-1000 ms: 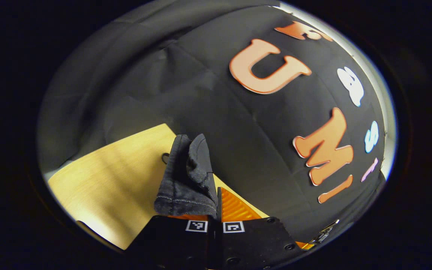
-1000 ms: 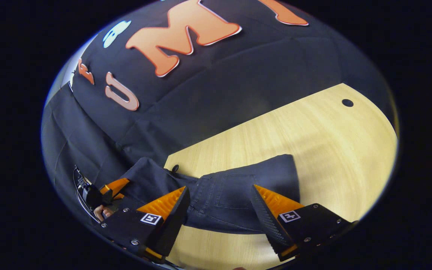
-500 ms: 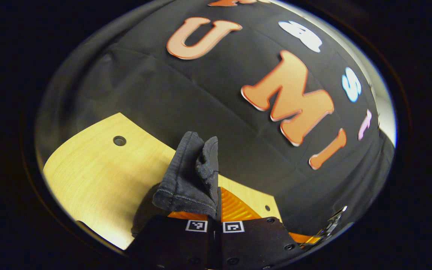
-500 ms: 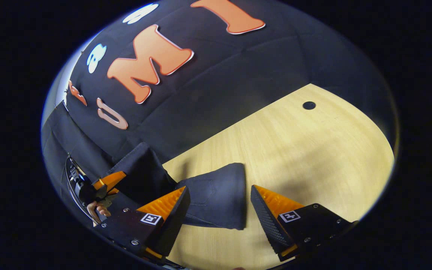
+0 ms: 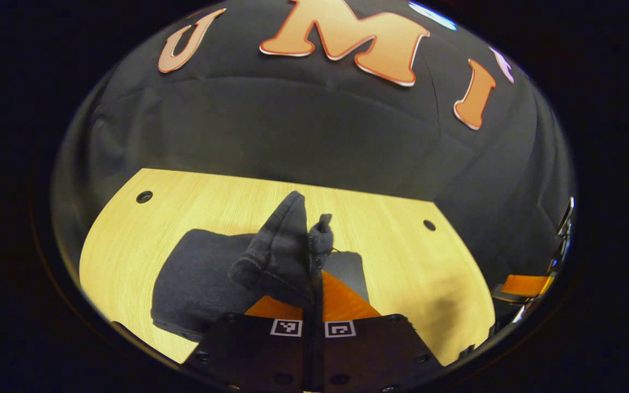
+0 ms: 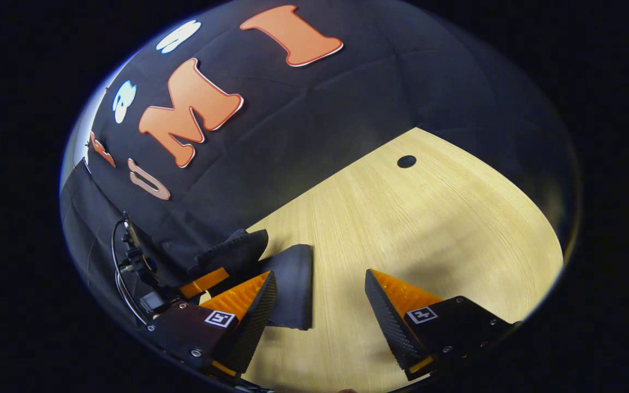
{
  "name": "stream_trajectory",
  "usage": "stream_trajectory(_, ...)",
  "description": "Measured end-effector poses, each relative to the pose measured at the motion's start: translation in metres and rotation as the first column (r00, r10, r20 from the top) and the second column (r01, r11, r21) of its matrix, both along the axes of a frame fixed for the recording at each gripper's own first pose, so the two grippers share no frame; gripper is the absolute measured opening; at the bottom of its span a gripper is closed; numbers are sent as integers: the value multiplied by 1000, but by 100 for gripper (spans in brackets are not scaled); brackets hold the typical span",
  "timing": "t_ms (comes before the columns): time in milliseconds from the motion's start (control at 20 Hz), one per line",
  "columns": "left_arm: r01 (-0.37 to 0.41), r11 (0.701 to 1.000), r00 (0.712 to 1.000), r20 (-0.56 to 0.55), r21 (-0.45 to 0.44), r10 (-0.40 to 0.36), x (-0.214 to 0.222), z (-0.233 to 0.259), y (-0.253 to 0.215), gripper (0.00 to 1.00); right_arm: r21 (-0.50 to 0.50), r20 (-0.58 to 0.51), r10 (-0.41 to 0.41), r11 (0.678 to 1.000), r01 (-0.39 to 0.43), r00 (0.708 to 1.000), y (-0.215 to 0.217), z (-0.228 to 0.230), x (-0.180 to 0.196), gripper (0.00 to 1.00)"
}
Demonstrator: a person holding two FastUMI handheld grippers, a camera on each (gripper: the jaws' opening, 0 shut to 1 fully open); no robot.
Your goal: Grasp the waist and the cuffs of the jeans and fold them to make the two legs overlap; first hold the waist and fold one-third of the jeans toward the cuffs, then hold the cuffs and fold the remaining one-third in the same direction to finish folding.
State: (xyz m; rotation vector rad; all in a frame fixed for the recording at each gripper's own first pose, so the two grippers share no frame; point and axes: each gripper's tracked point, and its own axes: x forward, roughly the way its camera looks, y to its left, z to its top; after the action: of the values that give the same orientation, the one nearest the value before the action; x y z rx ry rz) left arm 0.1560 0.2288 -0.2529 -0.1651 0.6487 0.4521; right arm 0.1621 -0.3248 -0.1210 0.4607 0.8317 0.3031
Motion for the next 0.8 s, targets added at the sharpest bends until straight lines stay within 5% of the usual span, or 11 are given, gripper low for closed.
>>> stream_trajectory(200, -35, 999, 995, -93, 13, 36, -2, -32, -8, 1, 38, -48, -45, 998, 47, 998, -13, -14, -6, 98)
stream_trajectory(300, 15, 997, 996, -84, -72, -22, 0, -33, -32, 9, 23, -51, -49, 999, 50, 998, -19, -16, -11, 98)
stream_trajectory(500, 71, 984, 993, -83, -163, -86, 4, -40, -66, 98, 25, -49, -49, 998, 50, 998, -18, -10, -16, 98)
stream_trajectory(800, 103, 992, 994, 53, -78, -99, -8, 40, -80, 99, -69, 26, 2, 998, 0, 1000, 0, 17, -20, 98)
